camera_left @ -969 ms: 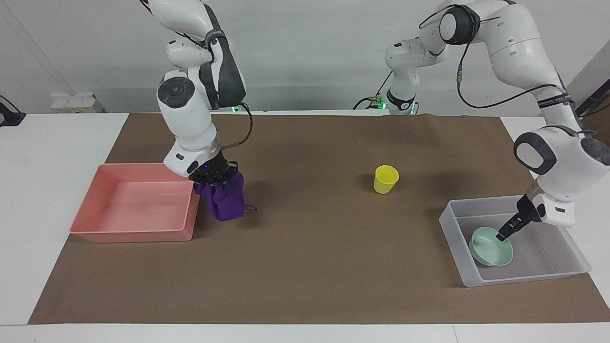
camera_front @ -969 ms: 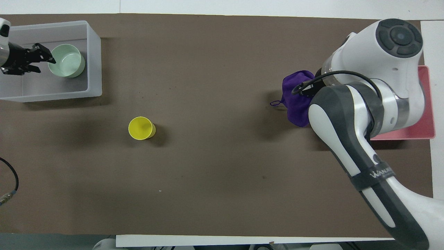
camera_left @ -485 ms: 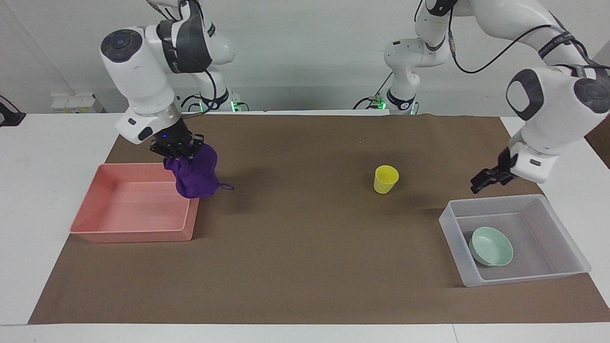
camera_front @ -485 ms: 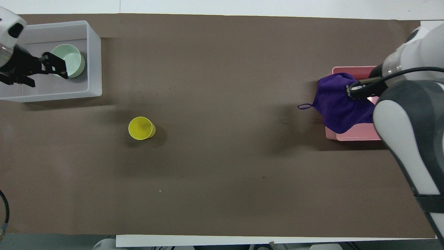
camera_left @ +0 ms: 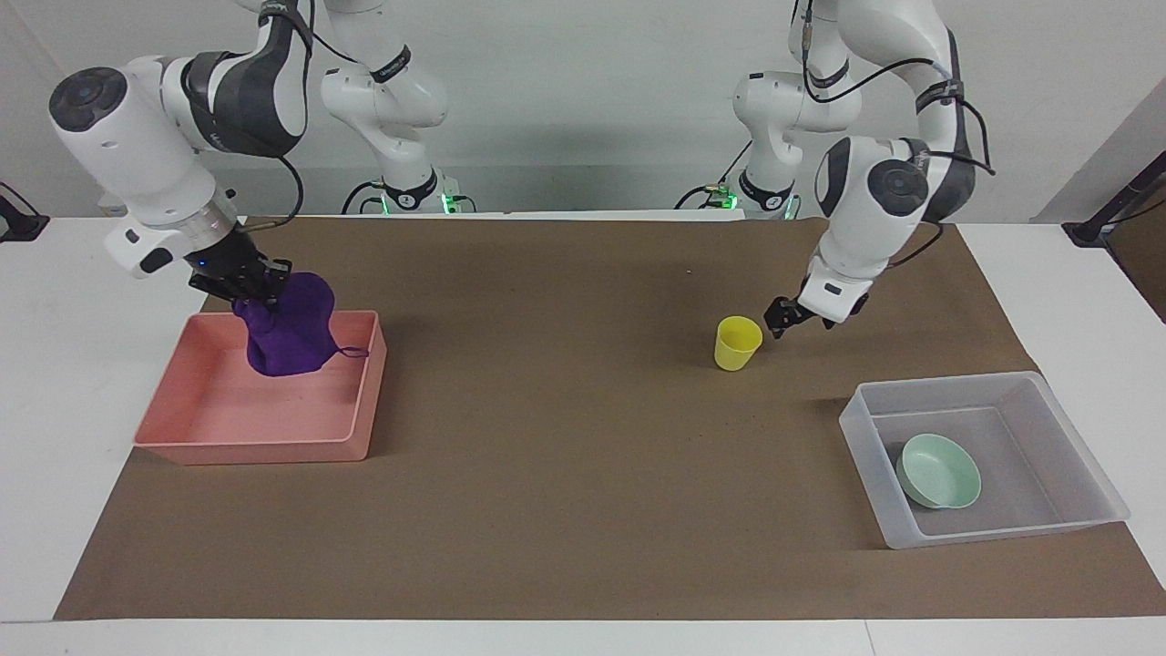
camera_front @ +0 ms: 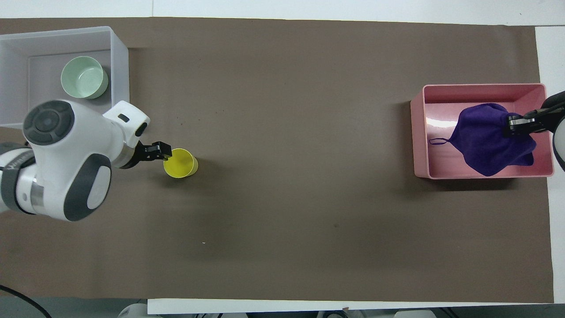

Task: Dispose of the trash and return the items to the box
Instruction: 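Grasp the yellow cup with the left gripper, then carry the yellow cup into the green bowl in the clear box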

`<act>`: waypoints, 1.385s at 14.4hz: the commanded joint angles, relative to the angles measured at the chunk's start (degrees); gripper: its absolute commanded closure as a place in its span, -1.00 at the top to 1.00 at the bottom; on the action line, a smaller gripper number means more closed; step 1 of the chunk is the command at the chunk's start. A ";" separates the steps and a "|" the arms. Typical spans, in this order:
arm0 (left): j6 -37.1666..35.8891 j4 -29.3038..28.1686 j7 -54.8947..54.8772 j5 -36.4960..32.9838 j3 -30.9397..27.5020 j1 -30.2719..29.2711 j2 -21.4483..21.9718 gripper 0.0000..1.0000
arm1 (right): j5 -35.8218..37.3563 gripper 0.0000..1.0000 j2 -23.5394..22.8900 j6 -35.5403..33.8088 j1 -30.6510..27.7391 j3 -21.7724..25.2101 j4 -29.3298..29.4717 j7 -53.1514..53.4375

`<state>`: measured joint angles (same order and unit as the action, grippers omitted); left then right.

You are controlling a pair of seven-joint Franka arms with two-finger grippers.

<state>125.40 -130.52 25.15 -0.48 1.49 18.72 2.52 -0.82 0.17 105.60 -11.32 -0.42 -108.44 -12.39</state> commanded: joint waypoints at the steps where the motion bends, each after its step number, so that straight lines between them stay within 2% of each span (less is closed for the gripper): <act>1: 2.49 -3.51 4.02 -1.10 -0.88 2.28 2.49 0.90 | 0.20 -1.00 0.36 5.65 -1.42 -0.81 -5.19 -0.96; 2: 2.57 -3.77 5.42 -1.10 -0.88 3.59 2.49 0.81 | 0.20 -1.00 -0.34 6.62 -1.86 -0.81 -5.72 -0.96; 3: 3.10 -4.64 7.00 -1.10 -0.88 4.21 2.41 0.29 | 0.20 -1.00 -1.22 6.81 -2.21 -0.81 -5.82 -0.96; 4: 3.88 -5.52 7.45 -1.10 -0.88 4.65 2.40 -0.73 | 0.20 -1.00 -2.27 6.90 -2.47 -0.81 -5.82 -0.96; 5: 5.02 -6.05 7.02 -1.10 -0.88 4.57 2.40 -0.92 | 0.20 -0.98 -3.24 7.33 -2.74 -0.81 -5.90 -0.96; 7: 5.91 -5.88 6.84 -1.10 -0.88 4.22 2.32 -0.99 | 0.29 -0.85 -3.86 10.93 -3.18 -0.81 -7.65 -0.97; 8: 6.17 -5.45 6.84 -1.01 -0.88 4.05 2.06 -1.00 | 0.20 -0.69 -3.86 10.68 -3.18 -0.81 -7.66 -0.88; 9: 7.13 -4.14 6.84 -1.01 -0.96 3.78 1.18 -1.00 | 0.20 -0.44 -3.86 10.59 -3.09 -0.81 -7.57 -0.88; 11: 7.58 1.21 6.41 -1.01 -1.23 1.07 -1.62 -0.99 | 0.29 0.33 -3.86 10.15 -2.92 -0.81 -7.31 -0.70; 13: 3.74 8.50 6.05 -0.75 -1.14 0.18 -3.75 -0.99 | 0.20 0.74 -3.86 9.63 -2.65 -0.81 -6.61 -0.70; 15: -2.93 16.05 5.88 2.40 -1.67 -1.13 -3.75 -1.00 | 0.29 0.96 -3.78 6.22 -2.39 -1.07 -4.34 -0.79; 18: -13.49 28.62 2.45 4.08 -1.84 -7.10 -5.76 -1.00 | 0.20 0.98 -2.64 -0.38 -1.34 -2.30 0.41 -1.05; 20: -13.43 31.81 2.10 3.91 -2.37 -12.54 -7.87 -1.00 | 0.20 0.98 -2.20 -3.89 -0.02 -2.39 2.70 -0.96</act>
<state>113.69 -104.14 29.07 2.32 -0.77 11.03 -1.07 -0.82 -2.76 105.15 -12.24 -2.34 -108.07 -12.66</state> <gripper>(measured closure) 0.974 0.004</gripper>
